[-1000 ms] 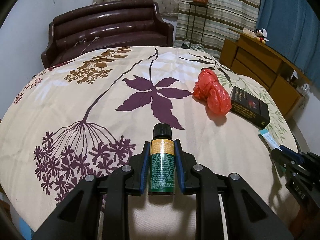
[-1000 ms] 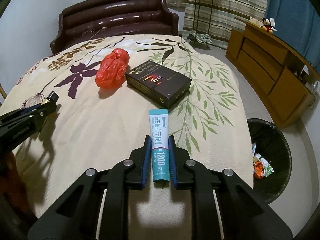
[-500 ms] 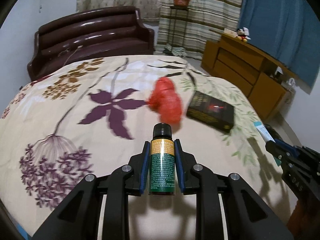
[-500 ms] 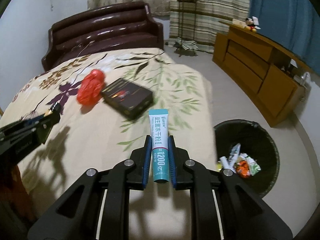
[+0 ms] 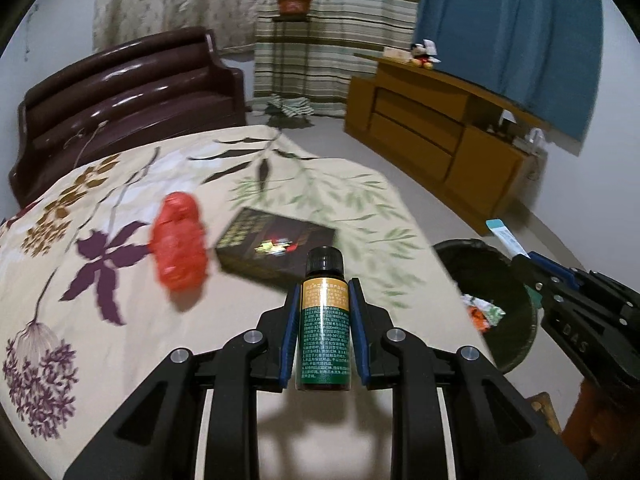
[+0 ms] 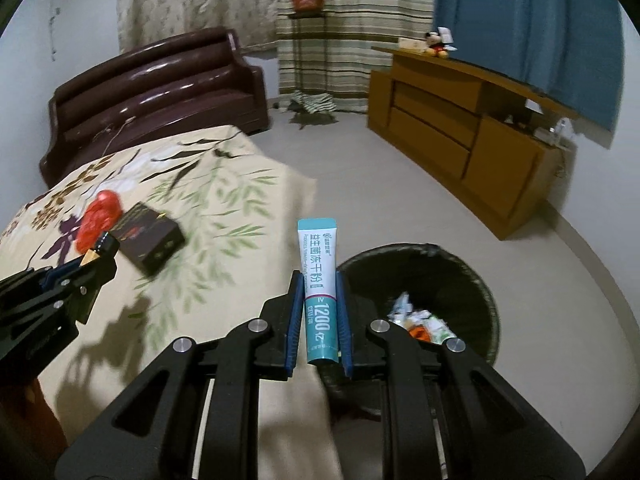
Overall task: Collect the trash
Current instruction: 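Carry the bottle and tube over the bin and open both tools, then raise both open tools from the bin and move them over the bed, then grasp the red plastic bag with the left tool while the right tool approaches the dark box, then close the right tool on the dark cigarette box while the left tool holds the red bag, then lift the red bag and dark box and carry both over the bin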
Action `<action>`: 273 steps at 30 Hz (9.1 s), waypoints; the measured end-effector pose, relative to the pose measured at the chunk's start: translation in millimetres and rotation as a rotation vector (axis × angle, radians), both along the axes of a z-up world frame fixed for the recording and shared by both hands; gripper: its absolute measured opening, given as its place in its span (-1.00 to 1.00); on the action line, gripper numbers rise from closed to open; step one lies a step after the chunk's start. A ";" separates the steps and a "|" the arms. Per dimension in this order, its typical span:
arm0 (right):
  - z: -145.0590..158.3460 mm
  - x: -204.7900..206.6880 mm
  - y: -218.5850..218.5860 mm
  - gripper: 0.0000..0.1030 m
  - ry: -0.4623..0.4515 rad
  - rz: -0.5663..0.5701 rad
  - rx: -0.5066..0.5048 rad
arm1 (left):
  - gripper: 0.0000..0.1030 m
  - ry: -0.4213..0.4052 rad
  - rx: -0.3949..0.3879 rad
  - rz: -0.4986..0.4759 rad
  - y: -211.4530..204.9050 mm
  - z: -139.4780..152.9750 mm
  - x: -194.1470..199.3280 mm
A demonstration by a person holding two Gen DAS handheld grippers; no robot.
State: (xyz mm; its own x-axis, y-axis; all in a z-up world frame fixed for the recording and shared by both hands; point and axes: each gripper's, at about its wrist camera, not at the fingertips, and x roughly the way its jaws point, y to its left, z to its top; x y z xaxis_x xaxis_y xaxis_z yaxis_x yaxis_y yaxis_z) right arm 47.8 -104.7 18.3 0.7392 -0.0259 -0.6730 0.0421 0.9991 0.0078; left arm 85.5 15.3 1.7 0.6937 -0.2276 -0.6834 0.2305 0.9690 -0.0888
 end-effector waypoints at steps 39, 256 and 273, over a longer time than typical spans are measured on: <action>-38.3 18.1 -120.5 -0.69 0.004 -0.205 0.056 | -0.52 -0.025 0.109 -0.185 -160.0 -17.4 38.6; -22.5 65.0 151.7 0.07 0.118 0.301 -0.003 | -0.22 0.074 0.020 0.290 147.6 -19.2 25.0; 2.2 19.8 66.3 0.07 0.029 0.149 0.013 | -0.22 -0.004 0.032 0.149 73.6 1.9 -1.3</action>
State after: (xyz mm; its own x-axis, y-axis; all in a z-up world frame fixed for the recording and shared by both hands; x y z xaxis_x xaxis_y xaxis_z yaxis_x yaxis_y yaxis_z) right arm 67.6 -38.5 20.5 0.7147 0.0910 -0.6935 -0.1058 0.9942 0.0213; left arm 84.2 88.9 3.5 0.7206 -0.1004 -0.6860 0.0846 0.9948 -0.0567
